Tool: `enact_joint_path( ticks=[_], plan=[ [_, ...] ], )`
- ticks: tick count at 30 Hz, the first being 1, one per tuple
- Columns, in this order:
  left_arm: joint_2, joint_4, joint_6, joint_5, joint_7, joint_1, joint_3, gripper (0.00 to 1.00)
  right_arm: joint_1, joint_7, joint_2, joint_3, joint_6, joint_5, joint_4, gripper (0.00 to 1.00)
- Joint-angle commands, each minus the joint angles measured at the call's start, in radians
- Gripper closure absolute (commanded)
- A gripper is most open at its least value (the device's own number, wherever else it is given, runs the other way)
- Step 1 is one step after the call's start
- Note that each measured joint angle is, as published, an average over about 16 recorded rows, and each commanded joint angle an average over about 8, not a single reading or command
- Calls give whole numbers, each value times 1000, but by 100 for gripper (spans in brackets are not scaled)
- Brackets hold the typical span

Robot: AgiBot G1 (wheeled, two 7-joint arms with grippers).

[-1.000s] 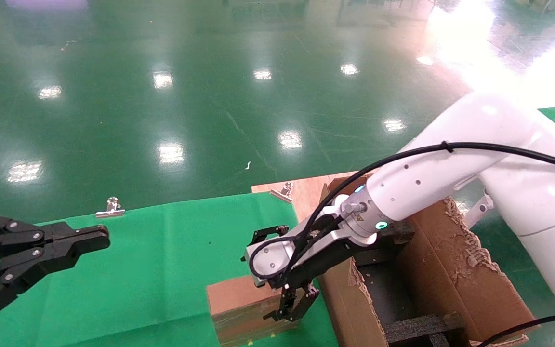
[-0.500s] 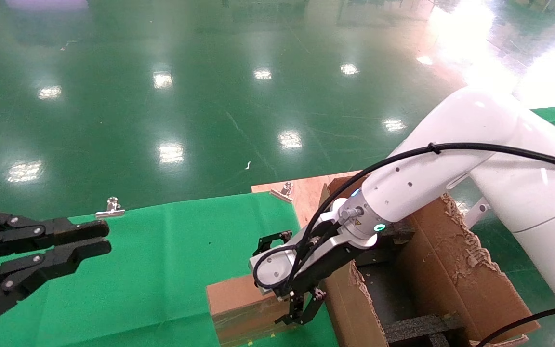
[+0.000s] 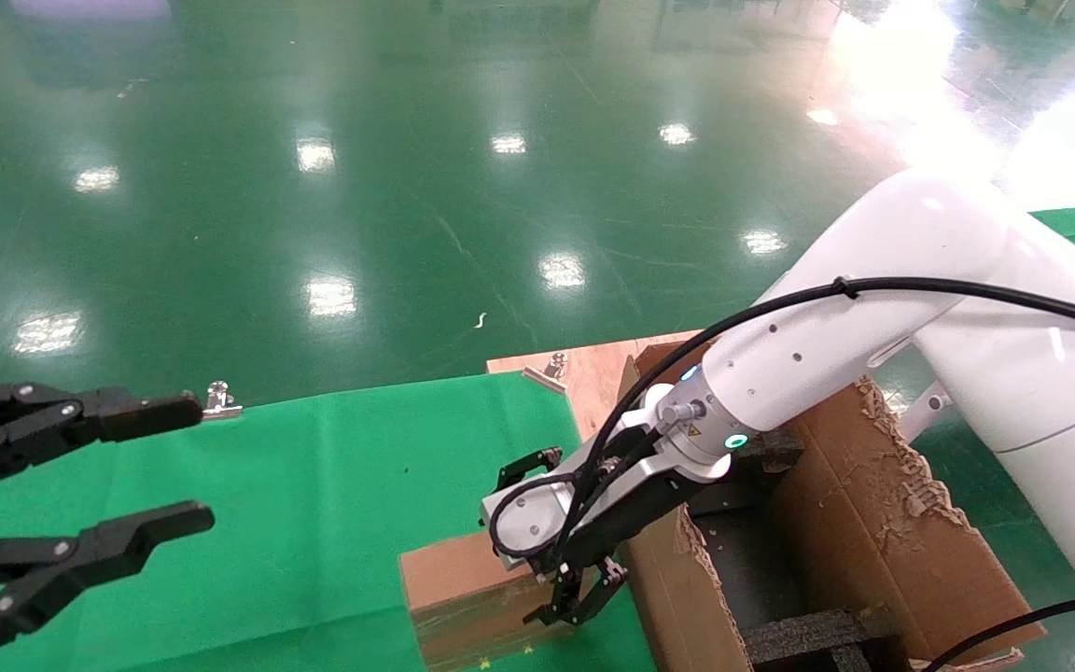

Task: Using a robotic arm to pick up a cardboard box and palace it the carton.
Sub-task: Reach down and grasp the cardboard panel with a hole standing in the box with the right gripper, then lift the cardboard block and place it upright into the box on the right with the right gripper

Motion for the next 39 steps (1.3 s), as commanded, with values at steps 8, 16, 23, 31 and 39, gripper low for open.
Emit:
enact_joint_path(
  ticks=[8,16,23,31,39],
  plan=[
    [0,0,0,0,0,0,0,0,-2,1,1,3,1,2,1,100],
    [0,0,0,0,0,0,0,0,-2,1,1,4,1,3,1,100],
    [0,0,0,0,0,0,0,0,4,10,7,10,9,16,-7,100],
    [0,0,0,0,0,0,0,0,116,23,37,37,-4,96,-87,100],
    [0,0,0,0,0,0,0,0,336,-32,71,7,-19,195,-245,100]
  ],
)
